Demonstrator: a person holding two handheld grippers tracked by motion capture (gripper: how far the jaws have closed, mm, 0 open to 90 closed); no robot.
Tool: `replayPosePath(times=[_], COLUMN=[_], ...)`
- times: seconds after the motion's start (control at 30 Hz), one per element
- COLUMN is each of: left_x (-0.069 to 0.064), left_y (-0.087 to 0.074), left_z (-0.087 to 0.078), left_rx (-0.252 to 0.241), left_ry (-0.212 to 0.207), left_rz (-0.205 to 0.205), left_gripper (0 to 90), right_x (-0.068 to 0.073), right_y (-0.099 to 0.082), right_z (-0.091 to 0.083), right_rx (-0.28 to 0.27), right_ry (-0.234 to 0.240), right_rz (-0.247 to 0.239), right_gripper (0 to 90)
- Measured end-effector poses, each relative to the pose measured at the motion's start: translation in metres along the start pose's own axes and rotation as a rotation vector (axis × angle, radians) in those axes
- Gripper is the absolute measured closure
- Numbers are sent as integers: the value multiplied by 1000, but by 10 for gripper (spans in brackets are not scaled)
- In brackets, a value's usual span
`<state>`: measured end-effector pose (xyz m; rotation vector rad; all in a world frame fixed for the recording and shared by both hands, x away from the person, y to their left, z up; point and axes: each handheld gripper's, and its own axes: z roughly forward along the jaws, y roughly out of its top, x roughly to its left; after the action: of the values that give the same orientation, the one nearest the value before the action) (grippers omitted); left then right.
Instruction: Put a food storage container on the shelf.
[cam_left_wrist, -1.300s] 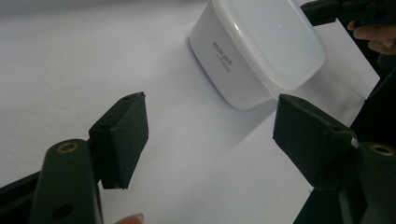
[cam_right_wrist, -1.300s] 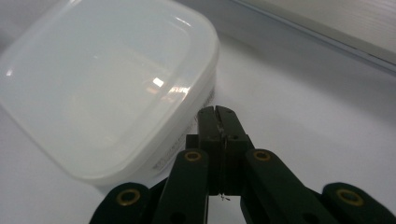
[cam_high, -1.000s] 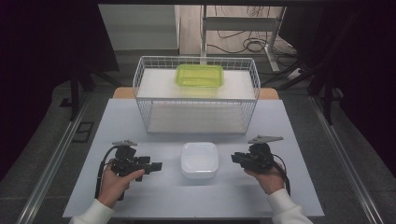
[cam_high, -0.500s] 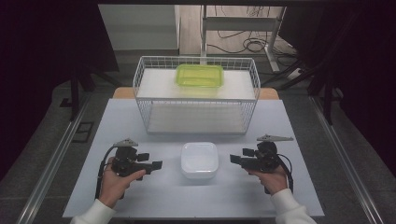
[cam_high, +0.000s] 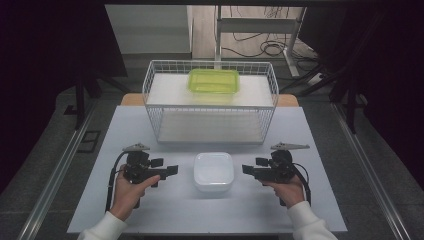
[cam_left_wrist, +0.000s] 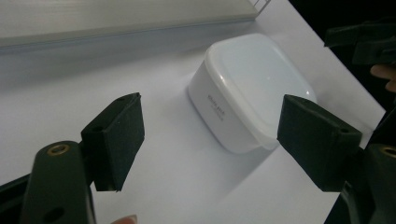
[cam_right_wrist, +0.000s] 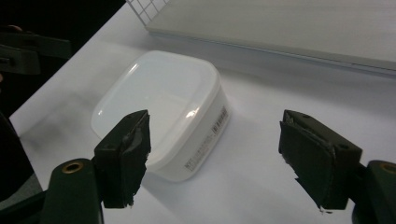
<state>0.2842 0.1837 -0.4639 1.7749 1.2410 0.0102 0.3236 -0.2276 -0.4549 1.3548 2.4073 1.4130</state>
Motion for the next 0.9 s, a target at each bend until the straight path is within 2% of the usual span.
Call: replayPosePath(times=[0.13,0.3,0.37,0.57,0.63,0.9], left_x=[0,1,4,9,10,11], left_y=[7,16,19,21,21,14], left_z=[1,8,15,34,38,51], left_rx=[-21,-22,-16,20,29,65], left_ry=[-37,-68,-81,-99,-107,-148], left_rz=[-48,-78,-104,-158,-167,-197], left_gripper=[230,238,241,268,278,315], right_x=[3,3,3,0,-2,-5], right_y=[4,12,14,18,17,14], right_z=[3,7,11,29,33,42], right_rx=[-11,-16,-2,34,46,77], right_ry=[6,25,16,27,26,70], right_rz=[11,43,58,113,122,145], right_gripper=[263,299,307,341,348,396])
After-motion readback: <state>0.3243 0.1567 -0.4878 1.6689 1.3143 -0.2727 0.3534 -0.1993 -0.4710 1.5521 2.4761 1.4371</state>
